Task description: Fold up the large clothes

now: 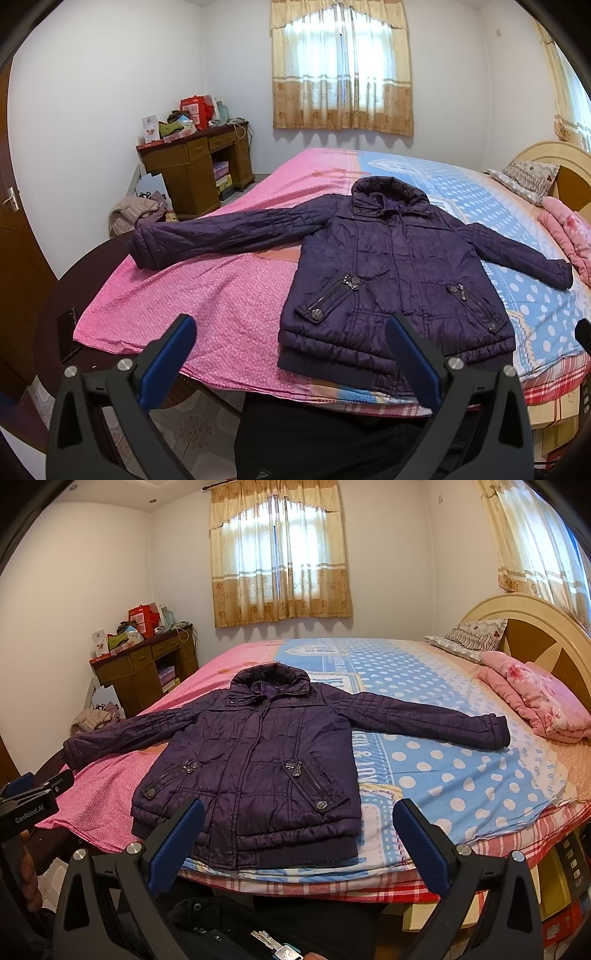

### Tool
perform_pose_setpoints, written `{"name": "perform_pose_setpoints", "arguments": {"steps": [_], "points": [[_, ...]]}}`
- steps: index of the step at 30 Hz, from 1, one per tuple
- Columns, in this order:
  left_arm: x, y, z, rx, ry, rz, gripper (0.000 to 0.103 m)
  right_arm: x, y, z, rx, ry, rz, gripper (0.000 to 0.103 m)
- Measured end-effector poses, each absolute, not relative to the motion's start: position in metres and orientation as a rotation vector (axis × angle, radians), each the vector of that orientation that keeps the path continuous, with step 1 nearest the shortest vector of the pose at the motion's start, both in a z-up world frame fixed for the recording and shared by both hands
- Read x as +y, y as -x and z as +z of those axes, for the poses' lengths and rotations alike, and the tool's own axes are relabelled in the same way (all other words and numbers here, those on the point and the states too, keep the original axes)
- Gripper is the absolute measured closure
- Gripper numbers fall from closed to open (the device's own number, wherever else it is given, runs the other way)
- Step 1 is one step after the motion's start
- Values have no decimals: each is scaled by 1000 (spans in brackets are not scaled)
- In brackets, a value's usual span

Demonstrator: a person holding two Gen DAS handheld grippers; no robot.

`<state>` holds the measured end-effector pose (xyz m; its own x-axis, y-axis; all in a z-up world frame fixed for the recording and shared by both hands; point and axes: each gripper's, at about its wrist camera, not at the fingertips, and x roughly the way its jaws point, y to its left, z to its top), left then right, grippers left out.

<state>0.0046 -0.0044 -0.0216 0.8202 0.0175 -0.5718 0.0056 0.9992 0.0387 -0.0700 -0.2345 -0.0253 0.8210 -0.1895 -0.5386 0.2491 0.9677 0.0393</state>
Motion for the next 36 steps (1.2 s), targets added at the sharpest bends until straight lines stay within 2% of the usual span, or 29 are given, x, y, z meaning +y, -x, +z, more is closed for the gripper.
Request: {"name": "perform_pose_setpoints", "arguments": {"steps": [17,25,36], "points": [[-3,-42,-29,650,-98,-43,0,-264,36,-40,557,-80,-226,1],[-20,-82,-30,675,-135,-134,0,-329,0,-67,544,-142,-263,1],[-66,-166,-42,689,-167,-154,0,-451,-59,-111,700,-58,-552,1]]}}
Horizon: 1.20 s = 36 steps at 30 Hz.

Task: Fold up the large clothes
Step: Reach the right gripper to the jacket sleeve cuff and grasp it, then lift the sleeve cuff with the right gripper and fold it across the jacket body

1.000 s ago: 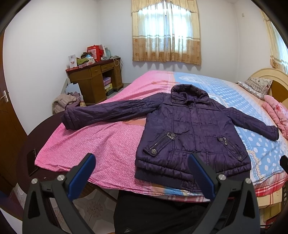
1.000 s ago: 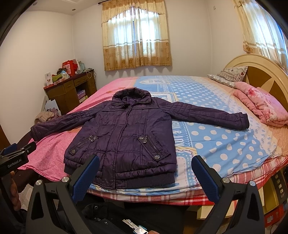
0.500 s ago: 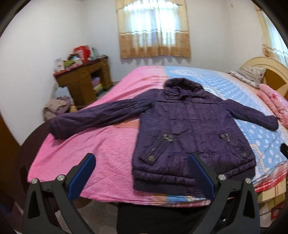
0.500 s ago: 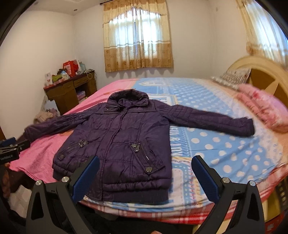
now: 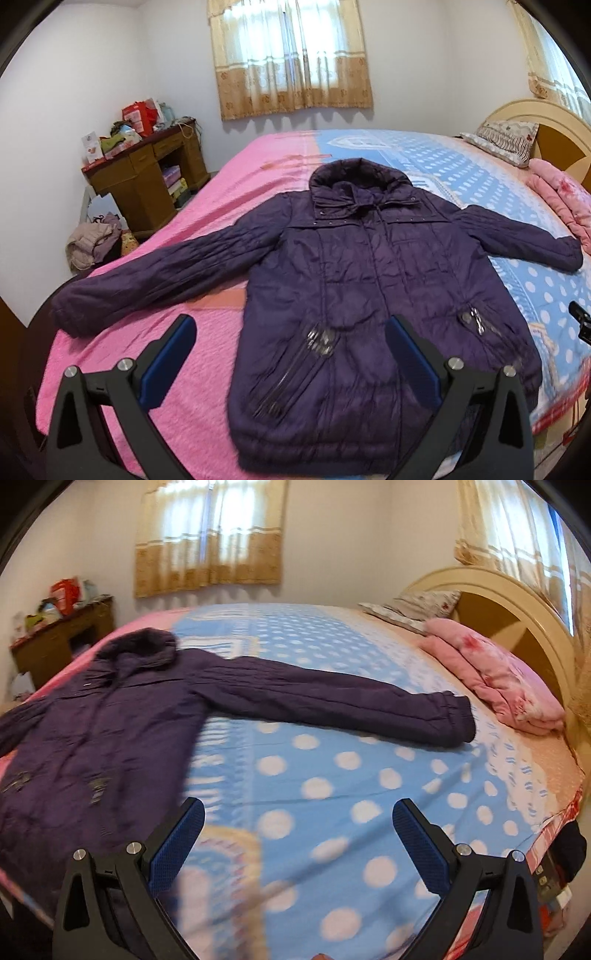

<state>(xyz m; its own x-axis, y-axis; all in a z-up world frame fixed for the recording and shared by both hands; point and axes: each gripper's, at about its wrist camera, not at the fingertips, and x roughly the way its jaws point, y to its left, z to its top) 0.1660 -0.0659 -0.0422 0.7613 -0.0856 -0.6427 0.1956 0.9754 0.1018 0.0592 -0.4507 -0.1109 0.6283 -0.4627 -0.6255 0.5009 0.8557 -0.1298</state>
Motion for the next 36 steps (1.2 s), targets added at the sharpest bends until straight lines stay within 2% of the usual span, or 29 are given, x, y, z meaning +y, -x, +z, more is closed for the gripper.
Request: {"name": "perform_pose_setpoints", "arguments": {"steps": [8,14,20,27,28,29,30,31,32,34,36], "points": [[-103,-229,-70,718,-180,-138,0,-529,-79,-120,700,-139,-650,1],[-113,-267,-97,742,-222,-63,0,-610,-74,-124,666,-382,-742,1],[-101,-281,-111,777,-184,-19,0,-679,-58,-119,597,-545,-881,1],[-98,-291,-119,785,-175,-28,0,-733,-69,-146,634,-704,-894,2],[-98,-293,-120,788,-168,-31,0,-736,-71,-151,637,-730,-864,6],[-97,-294,-121,791,-162,-34,0,-738,-74,-158,641,-764,-826,25],[-94,-296,-123,793,-156,-35,0,-741,-76,-165,645,-799,-805,33],[-93,-297,-124,797,-151,-39,0,-741,-76,-165,635,-793,-808,34],[-92,-298,-124,799,-145,-44,0,-740,-78,-163,627,-770,-803,39],[-90,-299,-126,796,-139,-46,0,-737,-85,-163,640,-754,-767,54],[-89,-300,-126,791,-136,-49,0,-735,-89,-161,657,-723,-764,58]]}}
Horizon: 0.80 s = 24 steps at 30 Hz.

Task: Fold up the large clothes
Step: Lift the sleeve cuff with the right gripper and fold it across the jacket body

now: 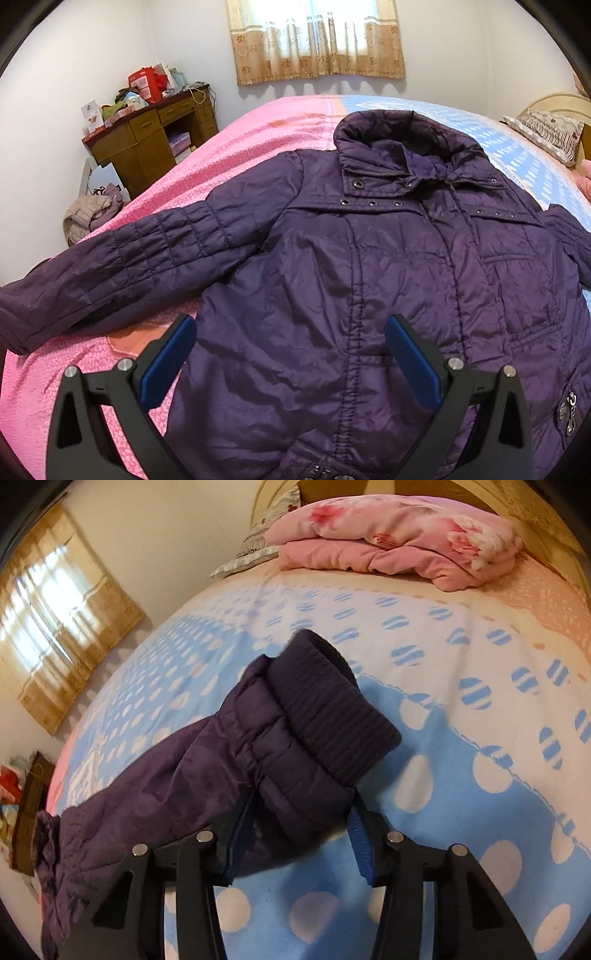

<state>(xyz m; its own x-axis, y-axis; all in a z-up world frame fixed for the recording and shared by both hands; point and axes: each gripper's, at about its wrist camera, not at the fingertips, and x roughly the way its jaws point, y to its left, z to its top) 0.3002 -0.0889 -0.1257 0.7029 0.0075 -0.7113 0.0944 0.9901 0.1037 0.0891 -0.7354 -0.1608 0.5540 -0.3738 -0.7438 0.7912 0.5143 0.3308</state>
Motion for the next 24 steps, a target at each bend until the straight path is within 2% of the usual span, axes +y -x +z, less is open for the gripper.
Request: {"name": "perform_pose_setpoints", "arguments": {"steps": [2,5,16,24], "points": [[-86,-300,-124,783,-133,-47,0,-734,-92,-158,659,-717,-744,68],[-82,-302,-122,786,-116,-49,0,-733,-94,-148,652,-700,-733,73],[-67,-299,-108,743,-98,-27,0,-684,-130,-43,515,-484,-654,79],[-55,-299,-109,737,-86,-13,0,-565,-192,48,439,-244,-414,79]]}}
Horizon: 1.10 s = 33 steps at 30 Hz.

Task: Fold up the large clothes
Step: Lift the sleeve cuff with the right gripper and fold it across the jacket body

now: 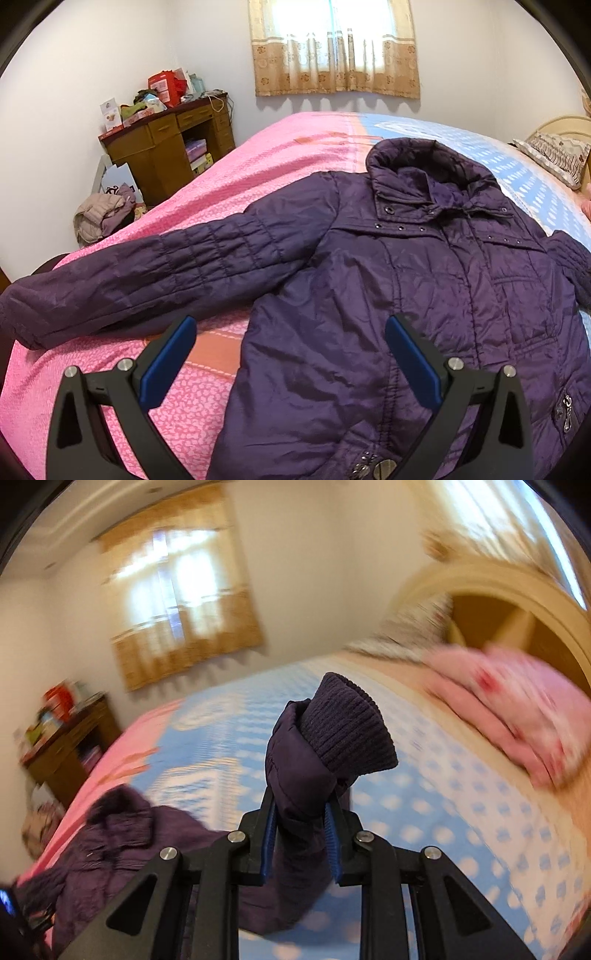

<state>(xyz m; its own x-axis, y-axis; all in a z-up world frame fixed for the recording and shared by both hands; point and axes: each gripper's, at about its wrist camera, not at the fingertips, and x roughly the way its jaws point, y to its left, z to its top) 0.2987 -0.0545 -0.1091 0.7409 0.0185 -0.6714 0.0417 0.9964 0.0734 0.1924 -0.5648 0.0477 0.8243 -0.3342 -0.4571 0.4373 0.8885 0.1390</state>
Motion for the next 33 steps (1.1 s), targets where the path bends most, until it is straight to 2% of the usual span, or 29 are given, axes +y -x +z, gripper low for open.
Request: {"name": "perform_pose_setpoints", "arguments": {"steps": [6,12,21,29,33], "points": [[-48,-296,-112,735,-92,-12,0,-468,-245,85,421,-116,-222,80],[-35,-294,-112,718,-96,4,0,-374,-284,84,443,-29,-57,80],[-11,-295,-115,717,-97,43,0,-248,-343,1,583,40,162,80],[3,-298,-120,727,-122,83,0,-201,-379,-89,725,-4,259,80],[6,-300,-123,734,-139,101,0,-193,-382,-114,745,-12,276,80]]}}
